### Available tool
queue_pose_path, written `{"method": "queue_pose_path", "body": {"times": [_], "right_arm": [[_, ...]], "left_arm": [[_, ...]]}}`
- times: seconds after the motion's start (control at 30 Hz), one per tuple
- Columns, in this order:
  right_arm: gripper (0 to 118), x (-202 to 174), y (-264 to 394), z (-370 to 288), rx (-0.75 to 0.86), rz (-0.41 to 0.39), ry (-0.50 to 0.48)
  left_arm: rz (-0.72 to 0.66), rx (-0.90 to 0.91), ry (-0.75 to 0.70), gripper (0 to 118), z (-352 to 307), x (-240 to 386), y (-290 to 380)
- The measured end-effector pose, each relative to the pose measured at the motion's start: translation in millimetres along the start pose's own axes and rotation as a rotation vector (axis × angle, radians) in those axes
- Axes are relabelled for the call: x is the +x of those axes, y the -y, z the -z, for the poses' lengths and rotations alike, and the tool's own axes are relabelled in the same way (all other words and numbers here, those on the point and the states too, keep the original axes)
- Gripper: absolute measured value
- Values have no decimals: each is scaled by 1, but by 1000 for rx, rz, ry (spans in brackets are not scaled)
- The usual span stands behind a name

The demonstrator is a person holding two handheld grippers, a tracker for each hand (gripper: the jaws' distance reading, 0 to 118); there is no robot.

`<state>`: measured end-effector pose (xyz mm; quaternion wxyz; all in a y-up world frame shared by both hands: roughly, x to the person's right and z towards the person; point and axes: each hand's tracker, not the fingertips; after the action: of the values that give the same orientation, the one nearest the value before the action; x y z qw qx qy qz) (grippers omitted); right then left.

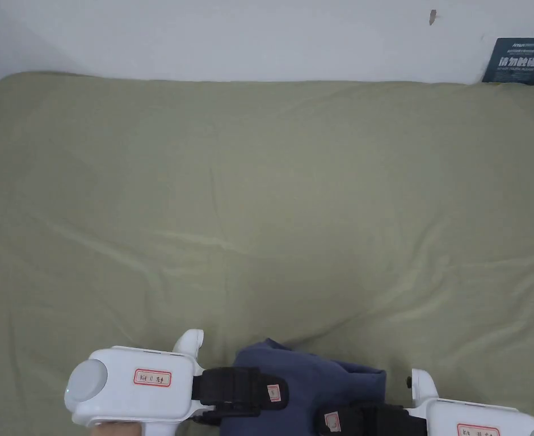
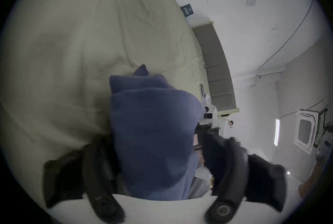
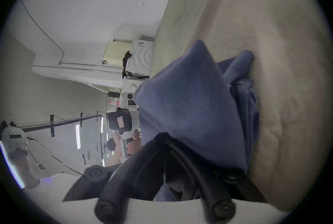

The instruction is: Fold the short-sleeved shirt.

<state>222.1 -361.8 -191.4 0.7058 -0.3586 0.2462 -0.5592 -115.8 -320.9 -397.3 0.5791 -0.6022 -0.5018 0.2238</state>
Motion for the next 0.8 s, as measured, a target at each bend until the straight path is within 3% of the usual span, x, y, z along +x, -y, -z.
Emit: {"method": "queue_pose_path", "body": {"times": [0.03, 0.23, 0.3, 0.47, 0.67, 0.8], "right_arm": [[4, -3, 0, 0, 3, -4, 8], [4, -40, 4, -9, 92, -74, 99], [4, -63, 6, -19, 154, -77, 49], [4, -137, 6, -42, 304, -358, 246], [4, -186, 4, -44, 459, -577, 514], [4, -196, -1, -41, 480, -601, 570]], "left_arm": [[34, 21, -96, 29, -4, 2, -1], [20, 17, -67, 29, -17, 8, 1], [25, 25, -74, 29, -35, 12, -1], [21, 128, -191, 29, -139, -7, -16], [-26, 207, -368, 29, -283, -55, -40], [-71, 229, -413, 29, -343, -82, -57]]}}
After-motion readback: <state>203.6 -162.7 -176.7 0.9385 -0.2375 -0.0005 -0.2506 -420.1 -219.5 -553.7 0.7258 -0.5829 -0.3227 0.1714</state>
